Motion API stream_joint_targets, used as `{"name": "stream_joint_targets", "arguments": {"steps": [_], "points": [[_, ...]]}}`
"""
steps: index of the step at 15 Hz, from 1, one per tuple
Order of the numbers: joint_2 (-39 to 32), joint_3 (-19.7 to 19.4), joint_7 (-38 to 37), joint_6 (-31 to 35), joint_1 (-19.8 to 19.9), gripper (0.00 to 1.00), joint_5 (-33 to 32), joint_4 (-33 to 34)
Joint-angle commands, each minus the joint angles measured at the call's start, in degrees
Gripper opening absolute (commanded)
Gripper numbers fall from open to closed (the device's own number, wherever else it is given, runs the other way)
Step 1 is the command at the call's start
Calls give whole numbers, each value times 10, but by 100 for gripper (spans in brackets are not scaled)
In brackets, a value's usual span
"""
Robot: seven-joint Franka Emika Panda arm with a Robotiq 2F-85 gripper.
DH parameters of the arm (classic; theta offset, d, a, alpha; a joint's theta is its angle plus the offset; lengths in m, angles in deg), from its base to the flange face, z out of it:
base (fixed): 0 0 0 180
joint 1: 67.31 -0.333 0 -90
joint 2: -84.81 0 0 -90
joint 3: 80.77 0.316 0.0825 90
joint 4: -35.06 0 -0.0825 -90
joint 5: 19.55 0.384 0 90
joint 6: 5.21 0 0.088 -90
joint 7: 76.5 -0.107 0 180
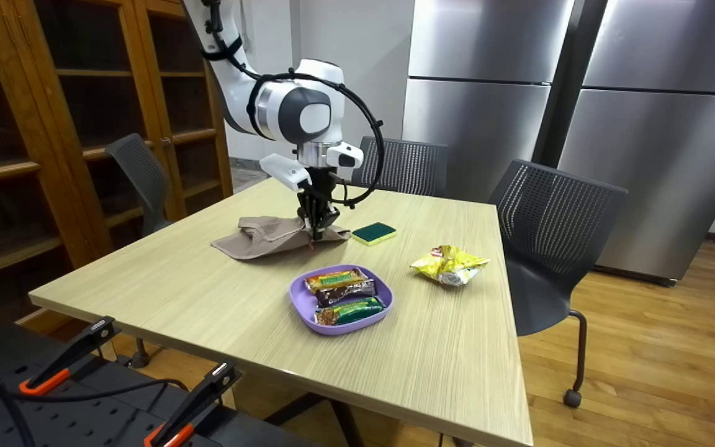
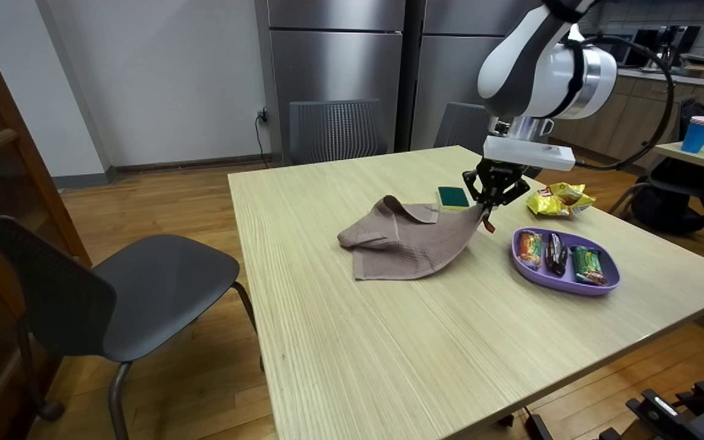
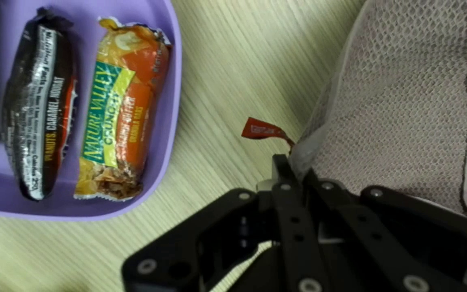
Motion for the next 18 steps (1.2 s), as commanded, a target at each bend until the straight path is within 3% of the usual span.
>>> {"name": "stream_joint_targets", "arguments": {"steps": [1, 9, 18], "points": [[49, 3, 17, 21, 9, 1, 3, -62], [83, -4, 13, 39, 16, 1, 6, -121], [86, -22, 38, 31, 47, 1, 0, -116]]}}
